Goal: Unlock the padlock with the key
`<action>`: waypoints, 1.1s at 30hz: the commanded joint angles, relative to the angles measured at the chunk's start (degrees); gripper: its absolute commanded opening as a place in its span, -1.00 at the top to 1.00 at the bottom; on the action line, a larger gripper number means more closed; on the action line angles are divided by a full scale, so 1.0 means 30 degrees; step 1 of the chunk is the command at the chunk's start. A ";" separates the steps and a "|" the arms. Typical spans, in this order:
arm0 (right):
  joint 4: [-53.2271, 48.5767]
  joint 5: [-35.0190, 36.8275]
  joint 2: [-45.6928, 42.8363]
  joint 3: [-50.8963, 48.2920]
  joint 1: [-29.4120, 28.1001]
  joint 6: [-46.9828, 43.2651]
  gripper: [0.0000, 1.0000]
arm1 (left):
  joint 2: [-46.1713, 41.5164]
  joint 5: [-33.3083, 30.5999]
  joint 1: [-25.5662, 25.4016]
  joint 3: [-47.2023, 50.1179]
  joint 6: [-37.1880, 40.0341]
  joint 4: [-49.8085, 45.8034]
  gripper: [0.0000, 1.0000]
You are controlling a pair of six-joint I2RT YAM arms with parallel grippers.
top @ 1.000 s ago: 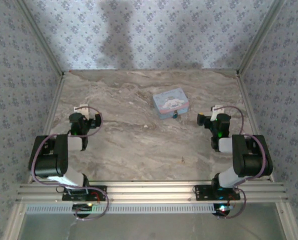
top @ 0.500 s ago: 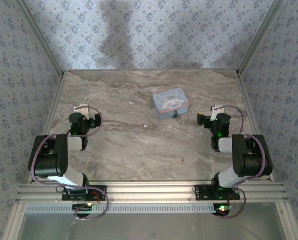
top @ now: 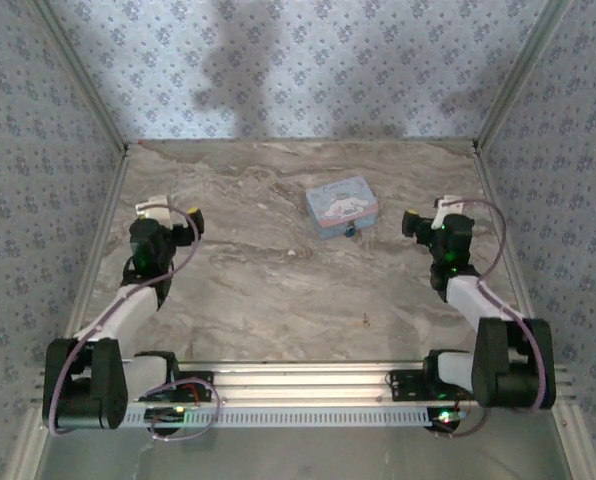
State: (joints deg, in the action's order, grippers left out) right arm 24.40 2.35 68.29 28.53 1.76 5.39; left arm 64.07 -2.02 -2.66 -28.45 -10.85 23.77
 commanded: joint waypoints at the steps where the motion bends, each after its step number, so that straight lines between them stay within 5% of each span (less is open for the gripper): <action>1: -0.5950 -0.0315 -0.1381 0.1754 -0.0442 0.3081 -1.00 | -0.0626 0.1392 -0.0164 -0.1867 -0.4440 -0.5031 -0.96; 6: -1.1660 -0.1536 -0.2415 0.3822 -0.2101 0.5592 -0.99 | -0.1466 0.3773 -0.1033 -0.2030 -0.8637 -0.6664 -0.96; 11: -1.5367 -0.1910 -0.3045 0.4244 -0.5173 0.6672 -0.88 | -0.1824 0.4145 -0.3671 -0.1028 -1.0933 -0.5879 -0.96; 19: -1.9410 -0.2447 -0.3589 0.2635 -0.9780 0.9051 -0.60 | 0.0365 0.3535 -0.8048 -0.1038 -1.1808 -0.3544 -0.95; 33: -2.2430 -0.1951 -0.0240 0.2757 -1.3962 0.9859 -0.19 | 0.3057 0.3370 -0.9366 -0.2584 -1.1183 -0.2953 -0.95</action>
State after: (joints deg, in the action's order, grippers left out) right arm -39.16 -3.88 65.82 36.18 -38.87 33.76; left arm 72.99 8.34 -30.39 -34.85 -44.64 13.28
